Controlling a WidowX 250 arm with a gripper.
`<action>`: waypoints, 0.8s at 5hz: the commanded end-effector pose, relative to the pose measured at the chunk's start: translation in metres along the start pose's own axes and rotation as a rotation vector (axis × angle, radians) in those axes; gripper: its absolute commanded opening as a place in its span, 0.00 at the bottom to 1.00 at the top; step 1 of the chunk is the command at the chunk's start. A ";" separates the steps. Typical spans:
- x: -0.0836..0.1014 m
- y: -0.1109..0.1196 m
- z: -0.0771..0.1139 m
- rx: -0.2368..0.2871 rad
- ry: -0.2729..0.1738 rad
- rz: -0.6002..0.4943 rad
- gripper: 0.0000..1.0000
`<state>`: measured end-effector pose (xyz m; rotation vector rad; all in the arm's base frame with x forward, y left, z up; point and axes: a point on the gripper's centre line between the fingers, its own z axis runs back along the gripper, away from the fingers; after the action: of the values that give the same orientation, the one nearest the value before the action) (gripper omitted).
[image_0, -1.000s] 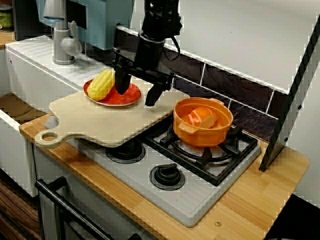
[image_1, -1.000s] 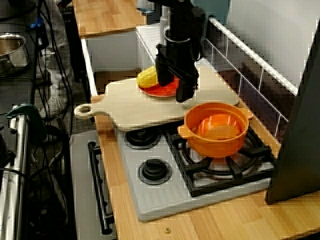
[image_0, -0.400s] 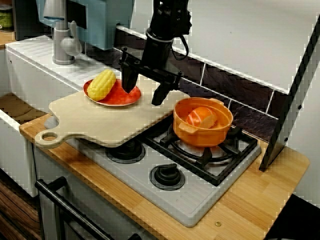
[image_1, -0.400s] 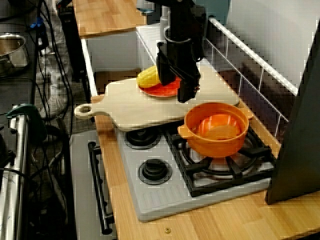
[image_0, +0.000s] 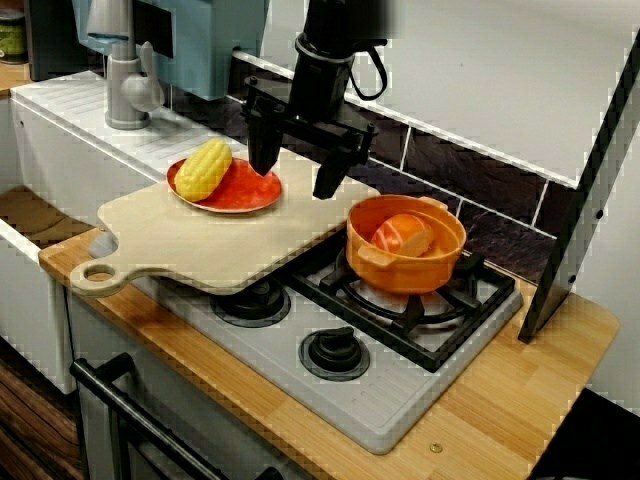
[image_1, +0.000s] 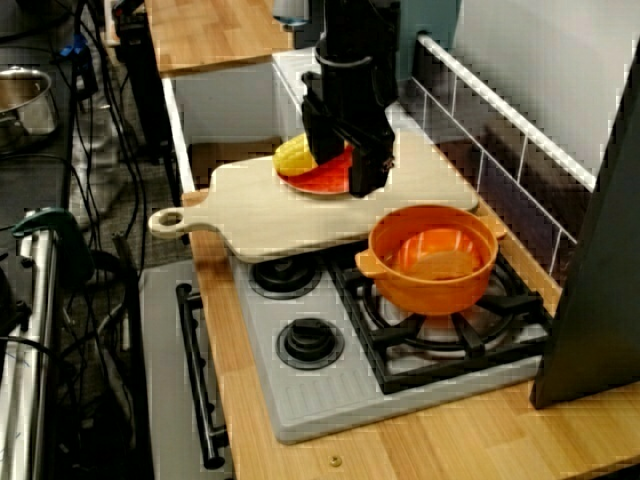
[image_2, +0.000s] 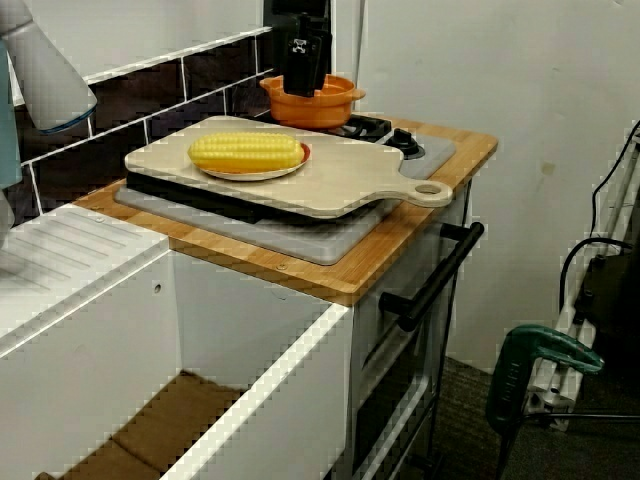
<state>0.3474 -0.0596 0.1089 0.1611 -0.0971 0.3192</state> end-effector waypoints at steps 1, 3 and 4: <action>-0.001 0.000 0.014 -0.049 -0.019 0.016 1.00; -0.007 0.037 0.008 -0.059 -0.006 0.077 1.00; -0.013 0.061 0.017 -0.084 -0.017 0.100 1.00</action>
<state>0.3181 -0.0156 0.1148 0.0904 -0.0762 0.4068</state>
